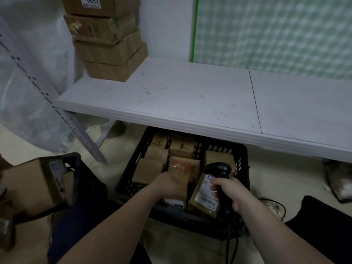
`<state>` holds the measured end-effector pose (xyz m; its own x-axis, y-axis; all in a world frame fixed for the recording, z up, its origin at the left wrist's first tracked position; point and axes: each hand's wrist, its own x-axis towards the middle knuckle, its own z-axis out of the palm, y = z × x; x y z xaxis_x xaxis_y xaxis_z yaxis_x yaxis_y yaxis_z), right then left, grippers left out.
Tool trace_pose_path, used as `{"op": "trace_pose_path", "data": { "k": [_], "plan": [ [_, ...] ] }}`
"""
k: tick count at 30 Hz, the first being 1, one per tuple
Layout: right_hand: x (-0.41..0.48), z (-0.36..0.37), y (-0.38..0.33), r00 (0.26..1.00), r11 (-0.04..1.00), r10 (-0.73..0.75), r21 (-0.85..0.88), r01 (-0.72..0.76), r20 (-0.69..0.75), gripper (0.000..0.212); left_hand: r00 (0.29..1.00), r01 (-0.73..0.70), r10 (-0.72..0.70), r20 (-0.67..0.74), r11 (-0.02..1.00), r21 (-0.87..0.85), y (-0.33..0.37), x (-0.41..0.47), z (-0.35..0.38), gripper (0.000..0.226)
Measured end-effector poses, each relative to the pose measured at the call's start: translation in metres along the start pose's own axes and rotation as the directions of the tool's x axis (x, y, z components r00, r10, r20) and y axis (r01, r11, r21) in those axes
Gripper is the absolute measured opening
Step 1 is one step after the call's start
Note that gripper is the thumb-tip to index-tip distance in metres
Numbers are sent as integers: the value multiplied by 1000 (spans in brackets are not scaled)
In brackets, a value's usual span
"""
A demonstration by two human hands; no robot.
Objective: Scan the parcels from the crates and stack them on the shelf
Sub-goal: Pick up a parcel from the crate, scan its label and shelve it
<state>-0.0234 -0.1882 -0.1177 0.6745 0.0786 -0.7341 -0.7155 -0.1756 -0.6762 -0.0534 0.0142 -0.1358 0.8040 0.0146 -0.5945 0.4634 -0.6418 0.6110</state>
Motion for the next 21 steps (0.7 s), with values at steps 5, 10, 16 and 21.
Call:
{"op": "trace_pose_path", "data": {
  "k": [5,10,16,21],
  "plan": [
    [17,-16,31,988,989,119,103,-109,-99,13,999,-47,49,-15,991,127,-2,23,31,14],
    [28,-15,45,986,985,139,115,-128,-95,19,999,28,-12,-43,915,402,-27,53,44,35],
    [37,-6,44,988,987,143,77,-138,-53,1,998,61,-40,-52,849,525,-34,60,42,75],
    [50,3,44,992,993,109,41,-106,-64,16,992,87,-126,22,789,609,-31,69,42,98]
  ]
}}
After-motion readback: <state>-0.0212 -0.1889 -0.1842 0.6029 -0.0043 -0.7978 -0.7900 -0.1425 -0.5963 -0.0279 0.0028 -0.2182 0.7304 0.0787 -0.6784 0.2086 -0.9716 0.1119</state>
